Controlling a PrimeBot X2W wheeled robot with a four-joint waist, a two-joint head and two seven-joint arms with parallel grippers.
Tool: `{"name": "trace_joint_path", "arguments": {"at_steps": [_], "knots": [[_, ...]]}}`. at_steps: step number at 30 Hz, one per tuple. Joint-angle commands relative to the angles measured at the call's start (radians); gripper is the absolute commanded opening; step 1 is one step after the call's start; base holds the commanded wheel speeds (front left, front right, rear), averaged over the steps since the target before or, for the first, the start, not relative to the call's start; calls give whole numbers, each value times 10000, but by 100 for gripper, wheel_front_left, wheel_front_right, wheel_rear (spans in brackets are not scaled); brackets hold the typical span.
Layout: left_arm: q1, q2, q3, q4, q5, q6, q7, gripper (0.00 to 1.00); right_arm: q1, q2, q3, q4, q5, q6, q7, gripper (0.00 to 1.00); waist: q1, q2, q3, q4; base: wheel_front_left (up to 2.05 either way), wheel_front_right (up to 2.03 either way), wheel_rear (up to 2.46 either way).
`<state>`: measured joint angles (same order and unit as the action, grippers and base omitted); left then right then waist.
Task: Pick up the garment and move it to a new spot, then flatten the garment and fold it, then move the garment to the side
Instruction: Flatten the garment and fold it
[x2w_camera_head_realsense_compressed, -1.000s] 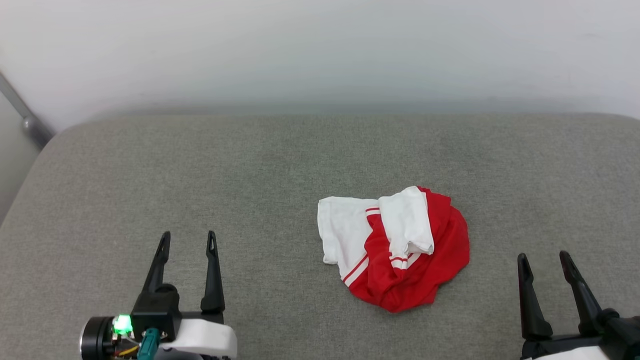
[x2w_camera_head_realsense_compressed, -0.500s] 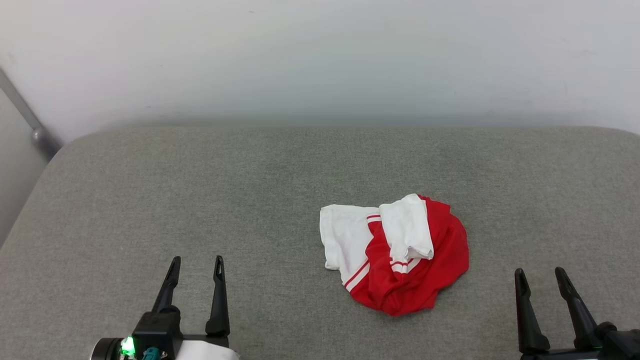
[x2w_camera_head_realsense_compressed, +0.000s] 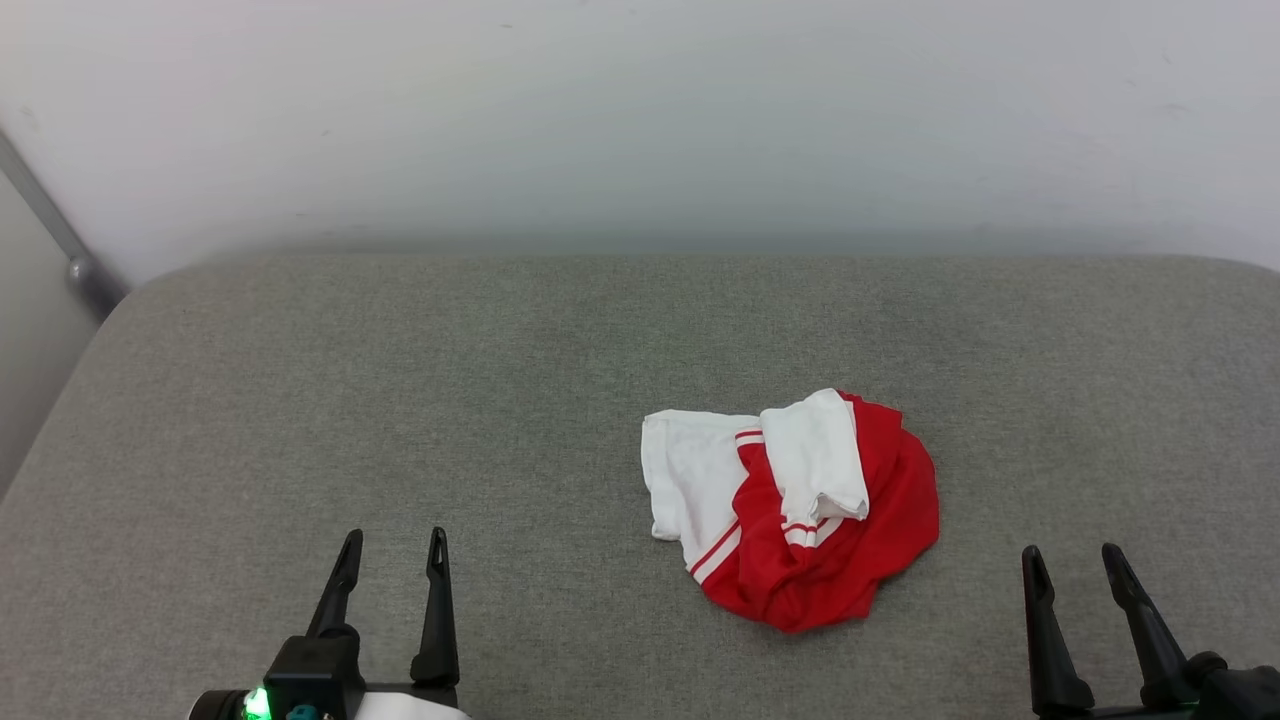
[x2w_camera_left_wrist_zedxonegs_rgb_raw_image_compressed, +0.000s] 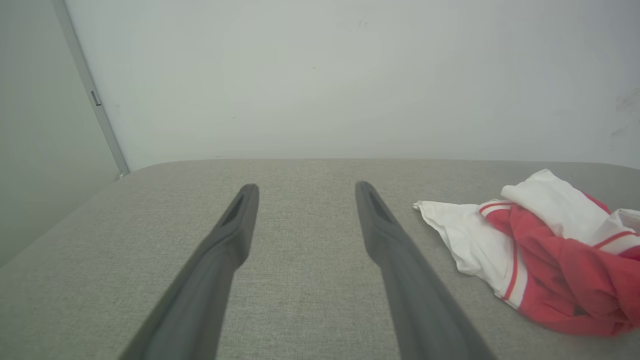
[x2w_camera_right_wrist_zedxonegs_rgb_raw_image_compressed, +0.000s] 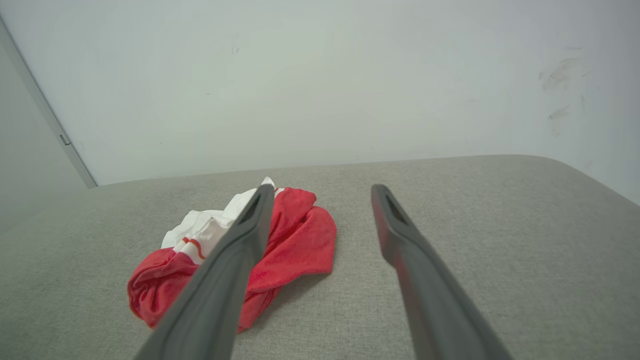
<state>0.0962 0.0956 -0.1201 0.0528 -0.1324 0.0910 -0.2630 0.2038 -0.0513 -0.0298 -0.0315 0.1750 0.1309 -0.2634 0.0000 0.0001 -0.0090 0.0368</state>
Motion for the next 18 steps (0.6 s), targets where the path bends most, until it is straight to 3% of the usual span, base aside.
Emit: {"name": "trace_joint_path", "arguments": {"at_steps": [1,9,15,18], "knots": [[83,-36,78,17,89,-66,-26,100,-8,20,5,11,-30,-3,-21,100,0,-1,4,-6,0,0,0],[72,-254,500,66,323,-270,-26,100,-1057,22,-293,-541,-565,-3,-20,100,0,-1,59,-20,0,0,0],[-117,-305,729,61,392,-395,-26,100,-3260,19,13,-1120,-1649,-3,-19,100,0,-1,269,-12,0,0,0],[-253,-328,829,62,428,-459,-26,100,-4608,-489,600,-657,-1845,-3,-19,100,0,-1,458,10,0,0,0]]}}
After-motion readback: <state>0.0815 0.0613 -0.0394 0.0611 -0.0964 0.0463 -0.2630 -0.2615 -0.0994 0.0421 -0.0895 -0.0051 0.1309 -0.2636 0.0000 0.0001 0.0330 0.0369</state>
